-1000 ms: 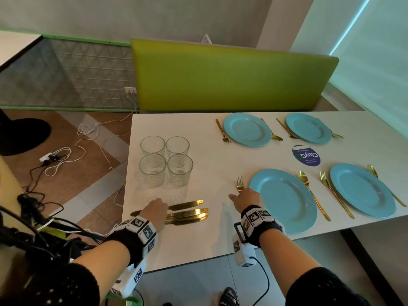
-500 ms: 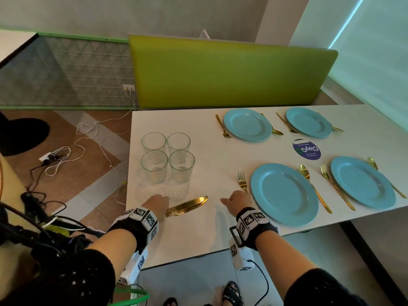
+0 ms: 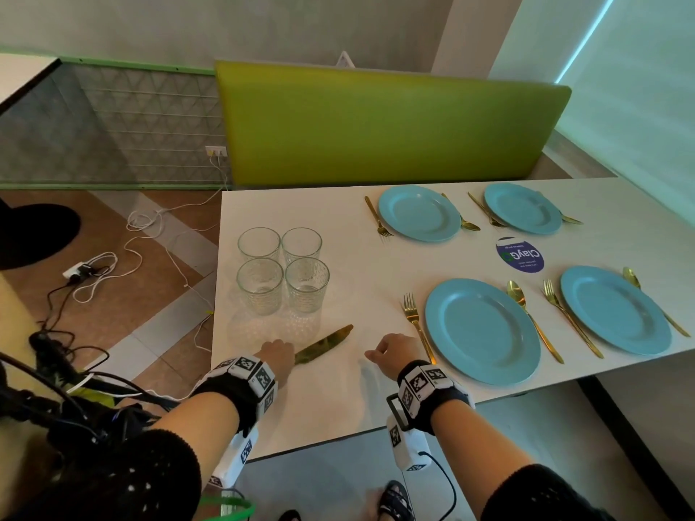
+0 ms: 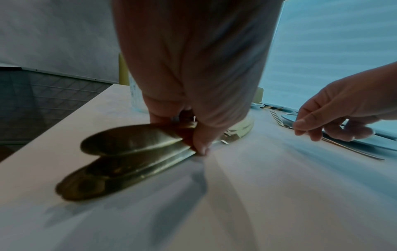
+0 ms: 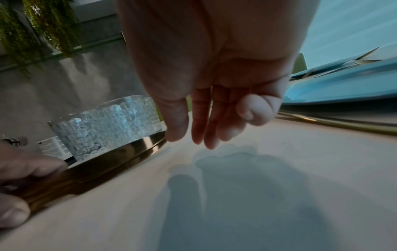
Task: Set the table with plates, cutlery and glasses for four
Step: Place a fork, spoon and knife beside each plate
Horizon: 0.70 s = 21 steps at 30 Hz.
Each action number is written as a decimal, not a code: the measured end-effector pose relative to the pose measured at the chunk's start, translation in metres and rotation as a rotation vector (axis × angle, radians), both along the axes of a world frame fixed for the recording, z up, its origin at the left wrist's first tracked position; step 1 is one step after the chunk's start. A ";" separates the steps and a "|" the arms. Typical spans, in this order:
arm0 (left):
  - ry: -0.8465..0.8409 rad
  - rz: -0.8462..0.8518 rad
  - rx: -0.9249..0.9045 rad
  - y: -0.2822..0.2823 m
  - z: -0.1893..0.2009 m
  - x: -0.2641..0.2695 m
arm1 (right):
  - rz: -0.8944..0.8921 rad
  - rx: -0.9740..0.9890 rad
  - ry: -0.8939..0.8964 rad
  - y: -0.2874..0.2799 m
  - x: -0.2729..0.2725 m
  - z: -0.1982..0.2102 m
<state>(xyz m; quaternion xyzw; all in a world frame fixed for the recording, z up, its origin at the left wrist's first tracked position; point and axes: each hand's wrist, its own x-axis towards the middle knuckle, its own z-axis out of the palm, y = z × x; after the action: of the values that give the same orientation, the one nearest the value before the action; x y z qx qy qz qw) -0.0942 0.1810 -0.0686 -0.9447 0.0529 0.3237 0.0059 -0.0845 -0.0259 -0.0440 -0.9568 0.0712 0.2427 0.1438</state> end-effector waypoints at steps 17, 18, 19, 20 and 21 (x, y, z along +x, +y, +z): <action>-0.062 0.223 -0.408 -0.020 0.021 0.017 | -0.062 0.251 -0.020 -0.001 -0.003 -0.006; -0.062 0.254 -0.465 -0.026 0.024 0.019 | -0.085 0.299 -0.013 0.000 -0.004 -0.006; -0.064 0.290 -0.524 -0.032 0.027 0.020 | -0.108 0.351 -0.005 0.000 -0.004 -0.005; -0.062 0.330 -0.585 -0.038 0.028 0.022 | -0.134 0.413 0.010 0.001 -0.005 -0.003; -0.059 0.368 -0.646 -0.044 0.030 0.022 | -0.162 0.479 0.026 0.002 -0.005 0.000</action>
<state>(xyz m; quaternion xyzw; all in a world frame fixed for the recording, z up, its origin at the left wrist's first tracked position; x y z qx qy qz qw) -0.0718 0.1369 -0.0383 -0.9004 -0.0187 0.2585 -0.3495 -0.0894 -0.0236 -0.0440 -0.8833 0.0901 0.2524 0.3846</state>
